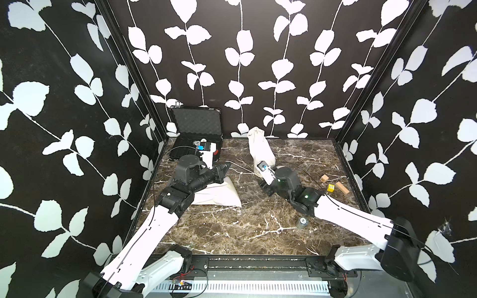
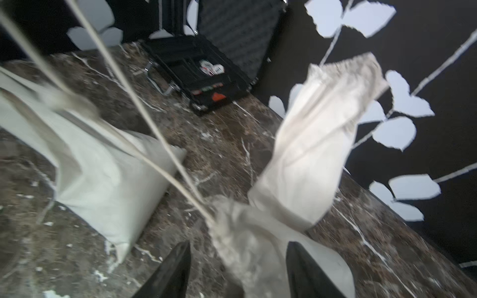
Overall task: Close the soil bag
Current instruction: Frap the soil bag at the center of the board.
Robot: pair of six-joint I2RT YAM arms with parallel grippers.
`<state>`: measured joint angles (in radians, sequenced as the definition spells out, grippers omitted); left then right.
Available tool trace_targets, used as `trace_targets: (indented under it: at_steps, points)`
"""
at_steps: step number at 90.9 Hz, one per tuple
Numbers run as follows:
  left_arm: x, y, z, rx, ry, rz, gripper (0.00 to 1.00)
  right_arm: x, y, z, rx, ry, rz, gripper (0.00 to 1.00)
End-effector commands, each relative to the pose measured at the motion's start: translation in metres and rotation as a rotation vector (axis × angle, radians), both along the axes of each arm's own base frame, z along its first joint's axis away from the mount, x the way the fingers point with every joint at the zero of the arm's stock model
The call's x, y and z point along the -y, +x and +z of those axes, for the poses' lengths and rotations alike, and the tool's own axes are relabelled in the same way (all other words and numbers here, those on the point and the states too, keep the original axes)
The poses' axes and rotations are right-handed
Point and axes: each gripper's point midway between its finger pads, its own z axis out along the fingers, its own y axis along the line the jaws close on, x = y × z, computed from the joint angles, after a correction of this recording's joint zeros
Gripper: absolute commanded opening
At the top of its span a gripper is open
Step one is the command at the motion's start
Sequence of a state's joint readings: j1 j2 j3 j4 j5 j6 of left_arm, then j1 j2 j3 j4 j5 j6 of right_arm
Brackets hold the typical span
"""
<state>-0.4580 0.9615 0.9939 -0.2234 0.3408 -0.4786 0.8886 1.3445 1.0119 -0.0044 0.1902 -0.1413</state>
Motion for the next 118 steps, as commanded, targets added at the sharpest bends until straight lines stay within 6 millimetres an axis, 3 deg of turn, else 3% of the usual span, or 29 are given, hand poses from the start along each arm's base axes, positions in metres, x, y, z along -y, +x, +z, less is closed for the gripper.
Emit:
trace_targets:
  at_steps: [1,11,23,42,58,74,89,101,108,118]
  points:
    - [-0.003,-0.005,0.022,0.059,-0.027,0.001,0.00,-0.030,-0.011,0.022,0.044,0.021,0.112,0.70]
    - [-0.003,-0.006,0.025,0.061,-0.035,-0.005,0.00,-0.046,-0.008,0.020,0.034,0.009,0.141,0.71]
    - [-0.002,-0.008,0.027,0.064,-0.033,-0.013,0.00,-0.045,0.005,0.017,0.053,-0.028,0.089,0.69]
    - [-0.005,-0.009,0.029,0.074,-0.023,-0.003,0.00,-0.036,0.024,0.008,0.086,-0.133,0.005,0.51]
    - [-0.010,-0.011,0.031,0.075,-0.011,0.015,0.00,-0.019,0.040,-0.007,0.086,-0.217,-0.084,0.23]
    - [-0.038,-0.011,0.035,0.085,0.069,0.144,0.00,0.038,0.058,-0.040,0.017,-0.333,-0.282,0.06]
    - [-0.072,-0.011,0.041,0.090,0.098,0.271,0.00,0.107,0.058,-0.075,-0.047,-0.462,-0.475,0.05]
    - [-0.104,-0.007,0.042,0.079,0.062,0.390,0.00,0.162,0.054,-0.092,-0.070,-0.550,-0.638,0.06]
    - [-0.121,-0.005,0.040,0.071,0.055,0.448,0.00,0.188,0.053,-0.090,-0.075,-0.577,-0.710,0.06]
    - [-0.130,-0.004,0.033,0.046,0.048,0.468,0.00,0.217,0.052,-0.069,-0.040,-0.597,-0.803,0.08]
